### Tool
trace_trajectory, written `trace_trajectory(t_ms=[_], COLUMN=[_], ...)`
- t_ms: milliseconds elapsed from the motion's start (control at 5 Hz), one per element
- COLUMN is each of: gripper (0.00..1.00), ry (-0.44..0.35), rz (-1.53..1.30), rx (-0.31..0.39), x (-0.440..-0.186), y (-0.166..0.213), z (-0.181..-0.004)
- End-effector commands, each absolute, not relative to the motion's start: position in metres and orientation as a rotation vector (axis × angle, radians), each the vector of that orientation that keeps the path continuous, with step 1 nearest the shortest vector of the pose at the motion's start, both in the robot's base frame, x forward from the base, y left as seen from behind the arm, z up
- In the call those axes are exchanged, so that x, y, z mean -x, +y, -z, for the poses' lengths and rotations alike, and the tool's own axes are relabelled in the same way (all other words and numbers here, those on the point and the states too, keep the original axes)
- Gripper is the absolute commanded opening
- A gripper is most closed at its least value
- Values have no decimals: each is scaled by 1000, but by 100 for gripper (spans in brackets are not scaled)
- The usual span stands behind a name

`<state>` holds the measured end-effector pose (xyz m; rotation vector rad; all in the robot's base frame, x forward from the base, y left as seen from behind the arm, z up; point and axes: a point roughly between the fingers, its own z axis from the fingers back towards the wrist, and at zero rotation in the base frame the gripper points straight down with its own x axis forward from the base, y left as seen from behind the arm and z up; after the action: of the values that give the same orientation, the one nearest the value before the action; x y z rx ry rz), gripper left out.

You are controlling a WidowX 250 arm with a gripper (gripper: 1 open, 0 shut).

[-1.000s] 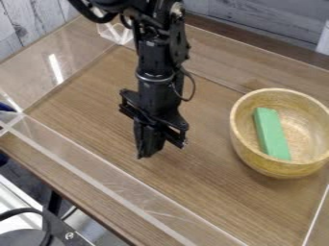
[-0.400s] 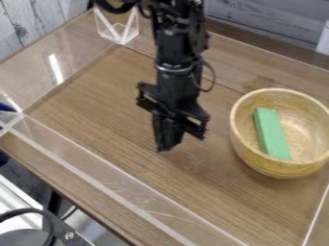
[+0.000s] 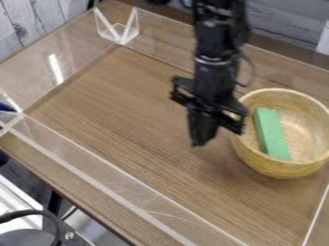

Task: Remove the green block from inside the brown bowl and put it on the table

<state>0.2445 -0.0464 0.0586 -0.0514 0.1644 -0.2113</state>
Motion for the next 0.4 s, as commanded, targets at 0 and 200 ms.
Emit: trace_trajectory(t_ms=[0, 200], gripper=[0, 0], ry=[101, 96], rz=[226, 230], rx=[58, 64], x=[-266, -273], y=[-69, -77], z=[-68, -65])
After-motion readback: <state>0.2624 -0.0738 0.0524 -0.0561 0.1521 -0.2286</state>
